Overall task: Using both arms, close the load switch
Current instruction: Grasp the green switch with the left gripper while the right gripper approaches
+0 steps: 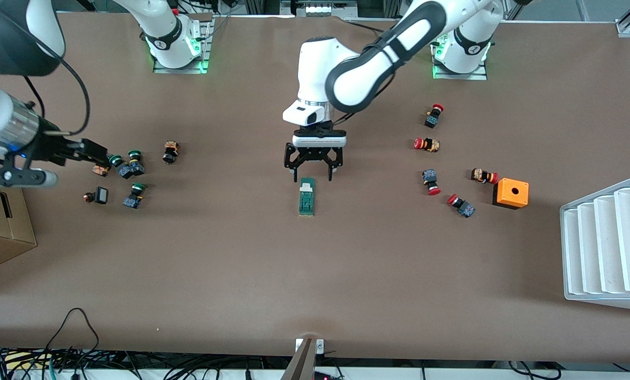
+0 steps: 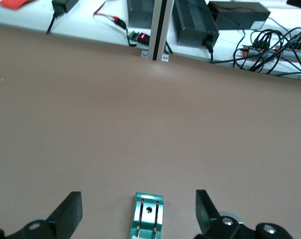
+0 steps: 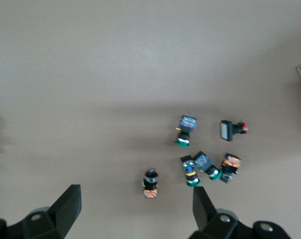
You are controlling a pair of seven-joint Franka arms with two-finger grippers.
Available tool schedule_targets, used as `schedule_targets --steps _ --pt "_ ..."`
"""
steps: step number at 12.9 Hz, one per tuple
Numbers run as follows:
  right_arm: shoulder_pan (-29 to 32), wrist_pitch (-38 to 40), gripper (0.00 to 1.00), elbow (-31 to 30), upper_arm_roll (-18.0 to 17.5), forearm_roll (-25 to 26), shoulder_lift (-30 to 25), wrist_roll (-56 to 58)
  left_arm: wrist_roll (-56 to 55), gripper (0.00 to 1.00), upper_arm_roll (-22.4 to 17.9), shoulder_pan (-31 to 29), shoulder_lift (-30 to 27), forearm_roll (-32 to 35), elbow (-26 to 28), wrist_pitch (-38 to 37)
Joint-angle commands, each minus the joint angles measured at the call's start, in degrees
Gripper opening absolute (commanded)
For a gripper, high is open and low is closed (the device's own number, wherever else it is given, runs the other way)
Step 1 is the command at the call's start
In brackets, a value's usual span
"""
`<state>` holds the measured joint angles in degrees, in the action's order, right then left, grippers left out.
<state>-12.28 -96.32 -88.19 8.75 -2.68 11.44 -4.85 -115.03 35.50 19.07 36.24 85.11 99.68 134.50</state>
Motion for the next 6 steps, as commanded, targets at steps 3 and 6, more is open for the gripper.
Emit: schedule_targets --steps 3,6 --pt "-0.64 0.52 0.99 10.66 -0.13 -10.56 9.90 -11.63 -10.54 1.00 0.36 2.10 5.41 15.77 0.34 -7.65" --pt "-3.71 -3.14 0.99 13.22 -0.22 -12.78 14.91 -22.27 -15.12 1.00 0.45 3.51 9.36 22.63 0.34 -12.57"
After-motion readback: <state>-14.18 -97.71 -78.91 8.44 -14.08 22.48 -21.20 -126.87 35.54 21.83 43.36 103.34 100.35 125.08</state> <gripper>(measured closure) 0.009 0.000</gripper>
